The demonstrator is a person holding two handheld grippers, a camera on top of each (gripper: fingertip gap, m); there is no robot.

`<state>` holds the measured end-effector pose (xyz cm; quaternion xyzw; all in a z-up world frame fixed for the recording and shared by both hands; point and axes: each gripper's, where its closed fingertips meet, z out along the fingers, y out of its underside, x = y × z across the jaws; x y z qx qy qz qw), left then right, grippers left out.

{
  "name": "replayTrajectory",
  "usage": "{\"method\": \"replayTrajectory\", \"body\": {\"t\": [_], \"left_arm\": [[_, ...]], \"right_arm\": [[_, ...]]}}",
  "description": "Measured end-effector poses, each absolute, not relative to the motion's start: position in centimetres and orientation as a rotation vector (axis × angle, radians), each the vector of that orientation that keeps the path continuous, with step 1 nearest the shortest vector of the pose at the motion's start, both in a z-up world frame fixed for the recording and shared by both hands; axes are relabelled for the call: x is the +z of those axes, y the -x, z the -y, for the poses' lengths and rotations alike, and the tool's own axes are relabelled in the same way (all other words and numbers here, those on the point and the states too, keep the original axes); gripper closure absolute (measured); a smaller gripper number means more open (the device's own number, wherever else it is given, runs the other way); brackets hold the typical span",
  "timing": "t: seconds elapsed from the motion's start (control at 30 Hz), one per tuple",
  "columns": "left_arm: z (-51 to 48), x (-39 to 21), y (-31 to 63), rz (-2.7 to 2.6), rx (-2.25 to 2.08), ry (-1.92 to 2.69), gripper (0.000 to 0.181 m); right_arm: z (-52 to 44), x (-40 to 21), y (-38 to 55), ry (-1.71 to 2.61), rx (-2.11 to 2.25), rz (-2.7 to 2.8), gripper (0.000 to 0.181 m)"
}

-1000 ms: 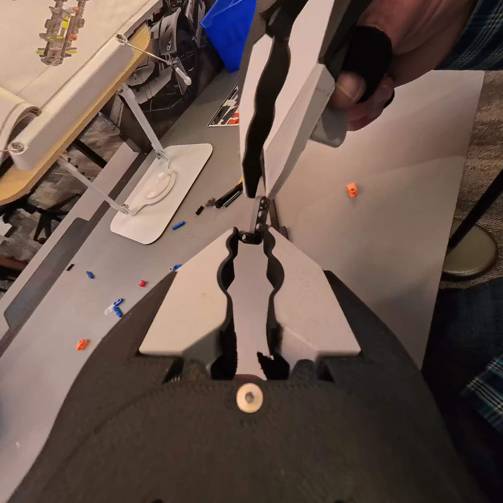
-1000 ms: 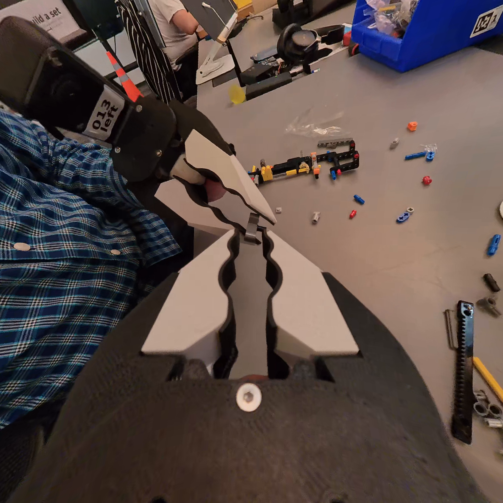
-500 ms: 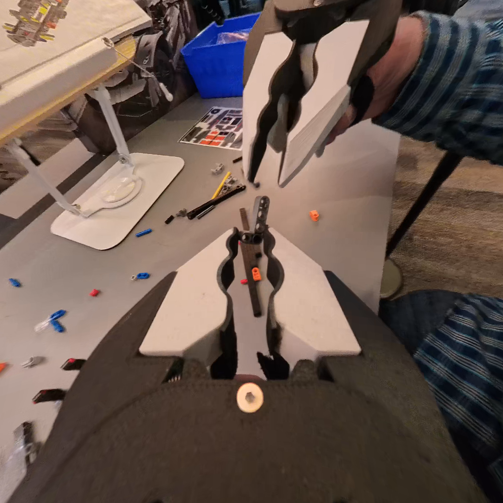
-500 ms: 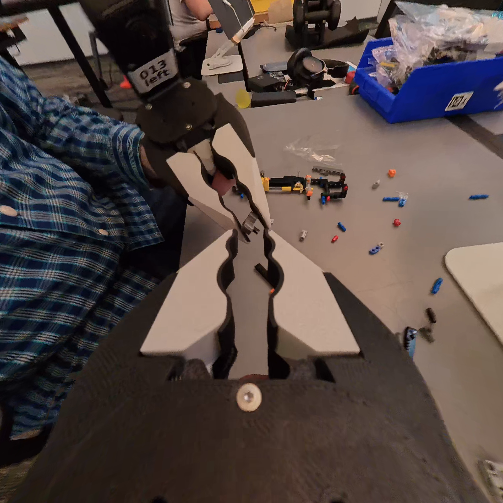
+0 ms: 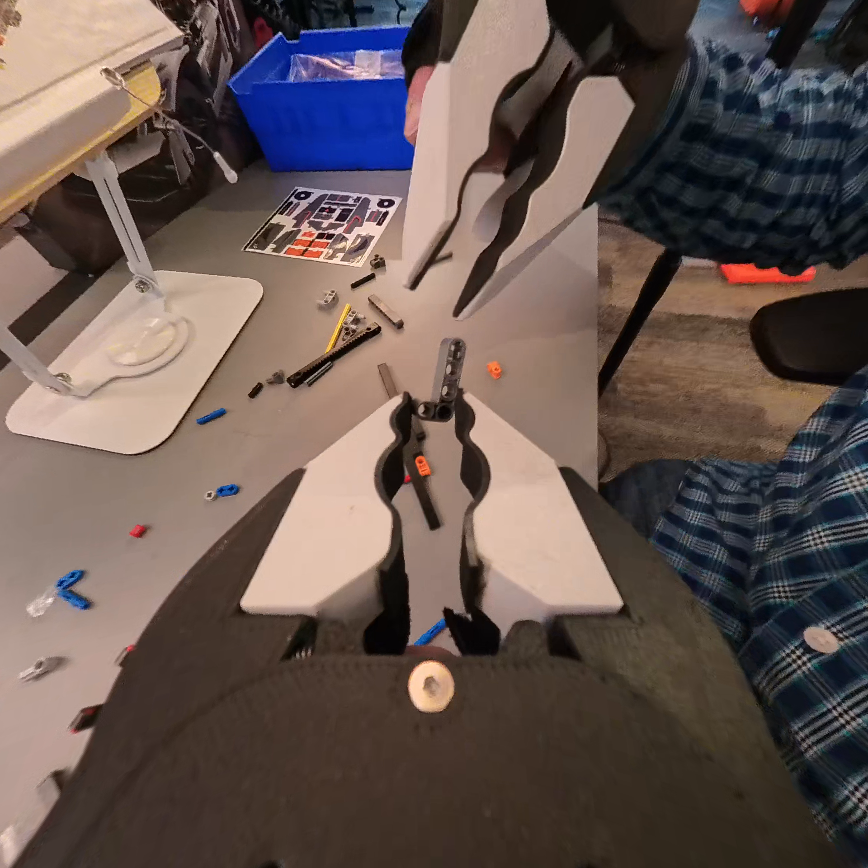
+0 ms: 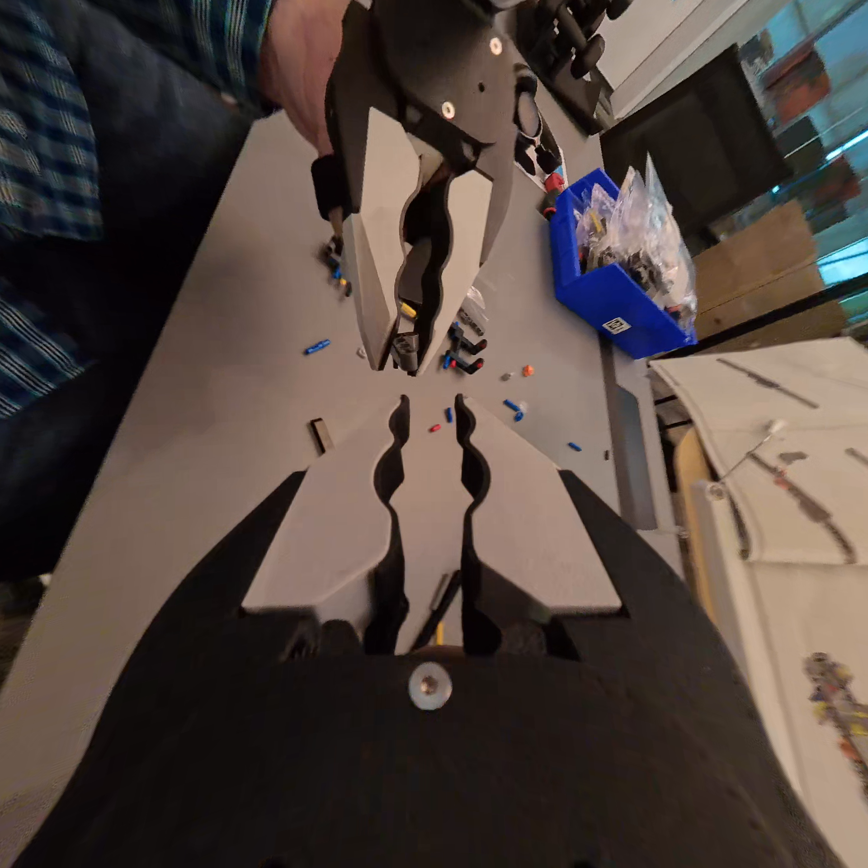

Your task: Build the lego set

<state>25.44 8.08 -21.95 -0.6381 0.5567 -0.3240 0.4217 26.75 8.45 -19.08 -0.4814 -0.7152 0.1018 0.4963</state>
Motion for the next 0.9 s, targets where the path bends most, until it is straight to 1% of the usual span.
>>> {"method": "replayTrajectory", "body": {"t": [0.13,0.27,0.63,0.9], "left_arm": [[-7.7,-22.0,-25.3,-1.465,-0.774,1.592,0.165],[-6.7,-22.1,-25.6,-1.542,-0.855,1.592,0.165],[-2.9,-20.5,-25.7,-1.677,-1.428,1.517,0.165],[-1.8,-19.9,-25.4,-1.728,-1.69,1.469,0.165]], "right_arm": [[-7.4,-19.3,-25.9,1.062,0.145,1.813,0.164],[-6.7,-19.7,-25.1,0.986,0.064,1.879,0.165],[-4.2,-19.7,-24.2,0.786,-0.044,2.075,0.172],[-3.4,-19.3,-23.9,0.695,-0.084,2.1,0.174]]}}
